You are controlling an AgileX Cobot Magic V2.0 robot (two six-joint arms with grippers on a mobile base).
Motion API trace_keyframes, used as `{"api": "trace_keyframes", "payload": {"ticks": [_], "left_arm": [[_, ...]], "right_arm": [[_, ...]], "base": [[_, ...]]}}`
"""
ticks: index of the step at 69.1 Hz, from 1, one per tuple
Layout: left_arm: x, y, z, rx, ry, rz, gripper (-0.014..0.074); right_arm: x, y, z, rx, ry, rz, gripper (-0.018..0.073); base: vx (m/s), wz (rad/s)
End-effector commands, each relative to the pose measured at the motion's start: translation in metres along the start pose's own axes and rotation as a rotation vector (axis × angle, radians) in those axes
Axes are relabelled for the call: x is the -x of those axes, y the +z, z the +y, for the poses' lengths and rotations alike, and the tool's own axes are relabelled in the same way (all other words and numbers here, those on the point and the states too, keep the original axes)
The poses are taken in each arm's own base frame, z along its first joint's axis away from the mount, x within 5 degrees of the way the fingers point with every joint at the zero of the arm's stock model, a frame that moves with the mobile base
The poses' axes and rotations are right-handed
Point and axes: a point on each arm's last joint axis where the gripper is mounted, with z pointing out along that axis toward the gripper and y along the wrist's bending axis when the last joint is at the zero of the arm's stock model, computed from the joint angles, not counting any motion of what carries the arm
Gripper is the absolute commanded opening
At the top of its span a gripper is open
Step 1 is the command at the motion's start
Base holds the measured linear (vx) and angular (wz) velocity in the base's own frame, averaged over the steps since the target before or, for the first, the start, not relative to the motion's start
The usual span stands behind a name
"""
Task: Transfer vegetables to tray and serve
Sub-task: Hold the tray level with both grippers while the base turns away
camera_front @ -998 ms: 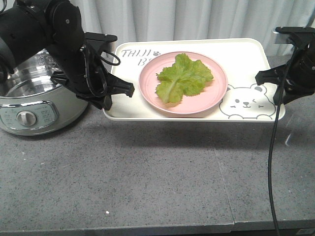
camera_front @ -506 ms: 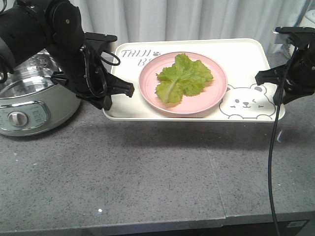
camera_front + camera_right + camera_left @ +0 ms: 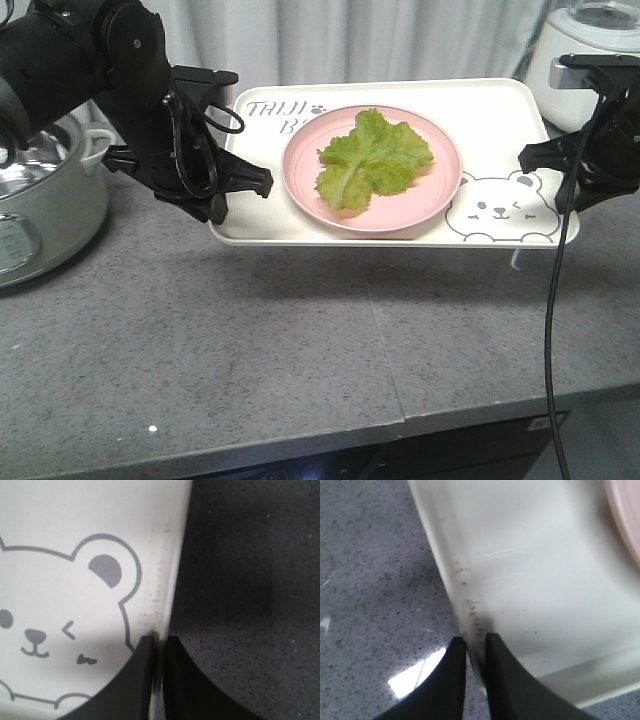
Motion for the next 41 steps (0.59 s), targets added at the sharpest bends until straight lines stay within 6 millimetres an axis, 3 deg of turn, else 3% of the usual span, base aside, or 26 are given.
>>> {"api": "trace_keyframes", "payload": {"ticks": [1,41], "left_arm": [[0.0004,-0.0421,-0.0149,-0.090,0.029,-0.132,-0.0007],[0.0004,-0.0421,-0.0149,-0.090,0.029,-0.132,-0.0007]], "right_arm": [[-0.0018,-0.0322,0.0091,0.034,-0.033,-0.082,-0.0006],[-0.0018,-0.0322,0.0091,0.034,-0.033,-0.082,-0.0006]], "base": [[-0.01,-0.27],[-0.02,-0.36]]}}
